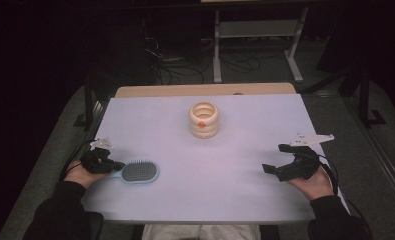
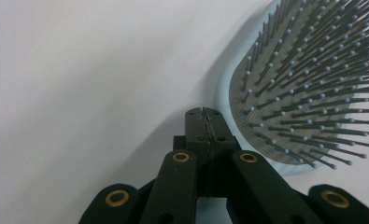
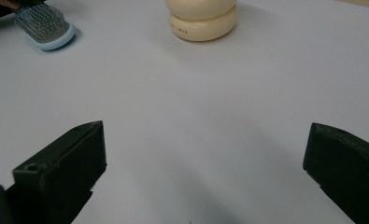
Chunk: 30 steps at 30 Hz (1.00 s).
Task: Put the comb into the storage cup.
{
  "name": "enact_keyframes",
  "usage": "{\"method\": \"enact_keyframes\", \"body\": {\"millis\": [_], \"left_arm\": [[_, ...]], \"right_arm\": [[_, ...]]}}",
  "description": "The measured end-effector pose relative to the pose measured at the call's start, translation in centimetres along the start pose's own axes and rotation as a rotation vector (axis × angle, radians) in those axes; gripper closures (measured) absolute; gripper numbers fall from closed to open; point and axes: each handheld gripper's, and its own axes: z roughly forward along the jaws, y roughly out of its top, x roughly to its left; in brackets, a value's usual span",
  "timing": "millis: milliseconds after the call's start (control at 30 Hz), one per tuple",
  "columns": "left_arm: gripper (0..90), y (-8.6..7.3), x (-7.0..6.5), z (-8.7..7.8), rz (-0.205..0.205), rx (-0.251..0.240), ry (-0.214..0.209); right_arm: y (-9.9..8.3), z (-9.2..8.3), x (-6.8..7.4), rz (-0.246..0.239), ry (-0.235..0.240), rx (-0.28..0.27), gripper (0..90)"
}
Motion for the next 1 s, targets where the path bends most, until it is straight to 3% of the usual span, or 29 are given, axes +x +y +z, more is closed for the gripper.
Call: {"method": "enact_keyframes", "body": {"millis": [433,733,900,1000], "left_arm": [[90.0,-0.5,-0.6,-0.6,0.011,0.043,-0.017],[90.0,-0.6,-0.8,-1.6,0.031,0.059,0.011],[88.0,-0.9,-0.7,-2.3,0.020,0.048,0.025],[85.5,-1.3,-0.5,-3.3,0.019,0.013,0.018]], "right_arm": [[0.0,0.0,0.0,-0.002,0.000,0.002,0.0],[0.0,0.0,0.0,-0.001,0.001,0.003,0.0],[0.0,0.1,0.0,0.001,0.000,0.003,0.0],[0.0,0.1,0.0,0.000,0.000,0.003,0.0]]}}
